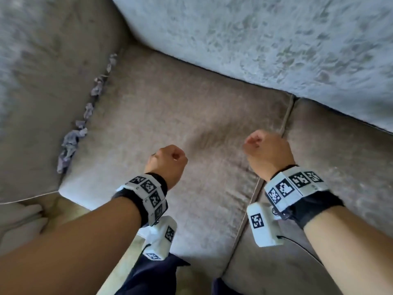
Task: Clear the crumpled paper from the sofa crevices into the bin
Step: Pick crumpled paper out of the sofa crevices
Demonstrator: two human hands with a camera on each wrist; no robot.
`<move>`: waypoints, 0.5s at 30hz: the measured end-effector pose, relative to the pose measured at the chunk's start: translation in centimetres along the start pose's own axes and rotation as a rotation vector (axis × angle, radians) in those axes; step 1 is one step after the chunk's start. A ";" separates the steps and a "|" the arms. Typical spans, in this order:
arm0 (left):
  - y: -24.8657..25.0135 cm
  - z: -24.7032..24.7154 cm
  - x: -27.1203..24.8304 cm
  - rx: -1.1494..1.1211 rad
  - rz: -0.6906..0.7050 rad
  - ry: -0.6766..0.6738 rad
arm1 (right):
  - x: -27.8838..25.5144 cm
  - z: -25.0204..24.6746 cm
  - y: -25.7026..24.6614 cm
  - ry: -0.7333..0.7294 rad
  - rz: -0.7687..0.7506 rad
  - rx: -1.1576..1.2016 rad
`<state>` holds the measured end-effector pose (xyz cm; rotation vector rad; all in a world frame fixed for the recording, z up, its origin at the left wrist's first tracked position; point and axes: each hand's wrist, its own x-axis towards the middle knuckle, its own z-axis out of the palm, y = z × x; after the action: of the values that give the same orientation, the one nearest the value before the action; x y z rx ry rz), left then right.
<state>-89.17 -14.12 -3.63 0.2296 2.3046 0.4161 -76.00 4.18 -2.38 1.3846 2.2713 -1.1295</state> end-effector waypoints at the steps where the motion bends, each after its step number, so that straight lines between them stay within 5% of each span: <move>1: -0.5 0.0 0.6 -0.037 0.002 0.001 | 0.5 0.8 -0.8 0.000 -0.030 -0.023; 15: -18.1 -8.9 5.4 -0.297 -0.094 0.408 | 3.4 18.6 -22.6 -0.210 -0.302 -0.236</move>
<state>-100.01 -31.44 -7.96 -0.1234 2.5923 0.8089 -99.96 -12.73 -5.74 0.8153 2.4156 -0.9934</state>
